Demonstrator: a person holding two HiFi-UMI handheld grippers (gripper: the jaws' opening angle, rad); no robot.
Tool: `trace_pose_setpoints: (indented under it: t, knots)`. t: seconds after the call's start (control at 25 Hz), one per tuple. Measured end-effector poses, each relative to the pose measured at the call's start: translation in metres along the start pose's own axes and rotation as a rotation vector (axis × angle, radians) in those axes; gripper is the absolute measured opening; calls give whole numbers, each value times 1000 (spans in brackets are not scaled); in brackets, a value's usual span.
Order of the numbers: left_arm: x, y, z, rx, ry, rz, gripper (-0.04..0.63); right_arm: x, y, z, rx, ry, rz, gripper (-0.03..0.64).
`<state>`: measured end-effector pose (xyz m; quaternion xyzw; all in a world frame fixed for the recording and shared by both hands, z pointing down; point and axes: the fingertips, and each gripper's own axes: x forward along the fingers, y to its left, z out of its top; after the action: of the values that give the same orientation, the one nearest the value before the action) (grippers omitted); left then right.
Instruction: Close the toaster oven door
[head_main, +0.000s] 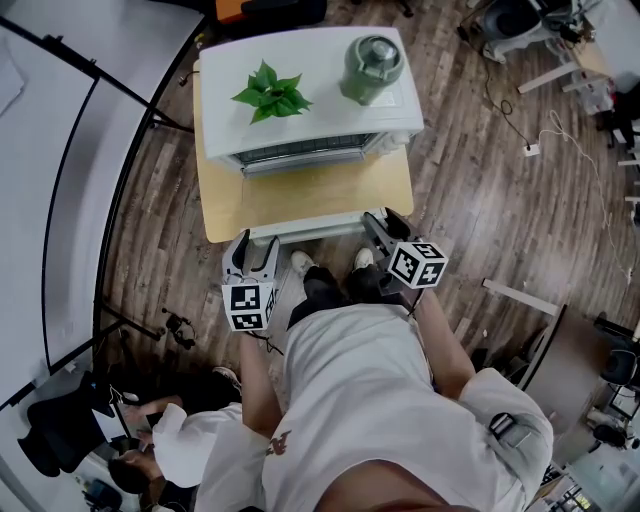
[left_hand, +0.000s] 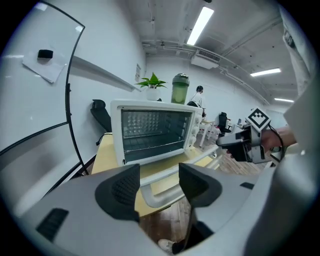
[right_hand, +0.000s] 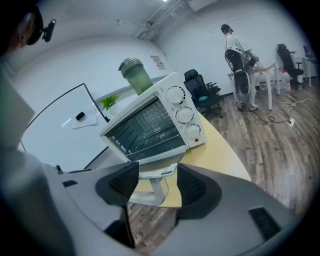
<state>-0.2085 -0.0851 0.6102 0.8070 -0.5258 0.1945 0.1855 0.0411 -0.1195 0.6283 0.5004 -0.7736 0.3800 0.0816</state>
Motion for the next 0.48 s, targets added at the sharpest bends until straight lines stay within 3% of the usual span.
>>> trace_pose_setpoints:
  t: [0.28, 0.48]
  knots:
    - [-2, -26, 2, 186, 39, -70, 225, 0, 3, 10, 16, -21, 8, 244]
    - [3, -38, -9, 268, 85, -104, 211, 0, 5, 17, 30, -40, 10, 245]
